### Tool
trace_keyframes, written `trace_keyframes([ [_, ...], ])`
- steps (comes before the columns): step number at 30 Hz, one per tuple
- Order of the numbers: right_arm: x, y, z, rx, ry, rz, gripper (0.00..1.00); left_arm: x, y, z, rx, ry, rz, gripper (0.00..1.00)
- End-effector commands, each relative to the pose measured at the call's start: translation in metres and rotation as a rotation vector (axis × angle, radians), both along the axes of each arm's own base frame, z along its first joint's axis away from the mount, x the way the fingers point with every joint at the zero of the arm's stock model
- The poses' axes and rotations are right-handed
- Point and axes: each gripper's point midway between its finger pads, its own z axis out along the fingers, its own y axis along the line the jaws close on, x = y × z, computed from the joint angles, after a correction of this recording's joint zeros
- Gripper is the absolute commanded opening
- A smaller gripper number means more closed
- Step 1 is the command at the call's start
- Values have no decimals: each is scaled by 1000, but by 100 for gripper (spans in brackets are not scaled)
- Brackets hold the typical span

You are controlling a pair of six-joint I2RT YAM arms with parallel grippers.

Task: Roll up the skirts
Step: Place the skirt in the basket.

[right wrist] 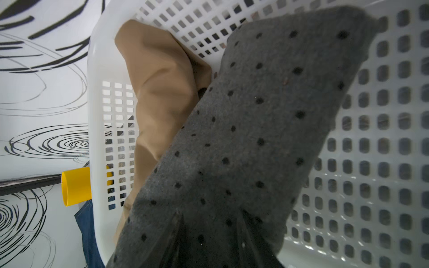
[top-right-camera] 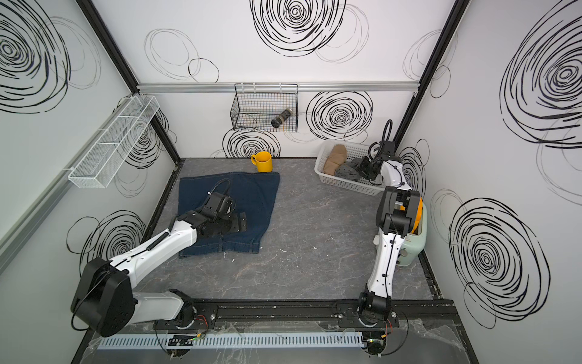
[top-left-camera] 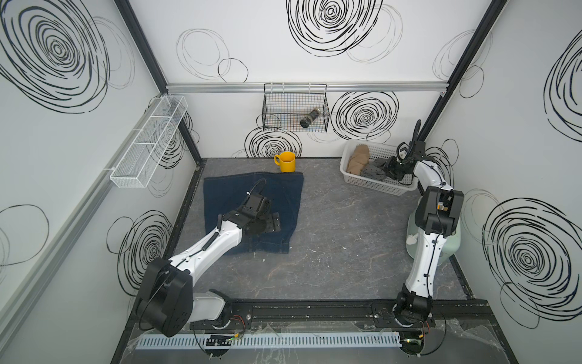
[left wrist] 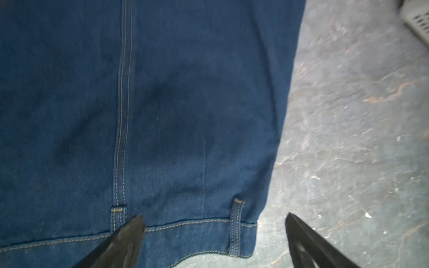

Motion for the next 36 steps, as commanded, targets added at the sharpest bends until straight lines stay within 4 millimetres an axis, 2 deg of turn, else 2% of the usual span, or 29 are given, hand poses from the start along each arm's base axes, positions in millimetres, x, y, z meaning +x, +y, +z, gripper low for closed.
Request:
trace_keyframes([
  [1,4,-10,5,-40,-11,7,41,-3,1,-4,-11,13,12,98],
  [3,9,-13,11,-51,-23,-5,43,-3,6,-12,-16,38,33,97],
  [4,10,-15,20,-58,-33,-16,45,-3,6,-18,-32,61,36,97],
  [7,13,-12,67,-65,-144,-23,55,-2,-5,-25,-26,94,-24,97],
  [10,9,-14,117,-75,-265,-51,64,-2,-10,-30,60,102,-68,96],
  [11,5,-14,131,-76,-292,-65,66,-3,-10,-35,75,119,-69,96],
  [14,-13,-8,153,-42,-321,-72,66,-2,-1,-41,116,152,-32,96],
  [15,-19,1,160,-30,-339,-54,66,-2,2,-41,116,153,-12,96],
  [18,-51,44,168,-41,-396,29,66,-4,18,-41,64,160,109,96],
  [21,-96,87,181,-67,-528,99,67,-6,42,-46,-40,177,246,96],
  [23,-127,106,190,-57,-610,100,69,-2,46,-44,-101,158,259,96],
  [26,-164,127,181,-30,-628,127,77,4,28,-48,-181,179,193,97],
  [28,-189,147,168,-6,-621,176,77,1,20,-58,-184,228,173,98],
  [30,-211,168,157,4,-612,231,81,-5,29,-68,-103,260,208,98],
  [32,-232,192,144,36,-581,301,99,-12,46,-67,-3,237,264,97],
  [34,-250,208,125,49,-502,357,98,-19,59,-57,39,174,317,96],
  [36,-271,227,106,80,-441,430,98,-24,51,-50,-49,130,314,96],
])
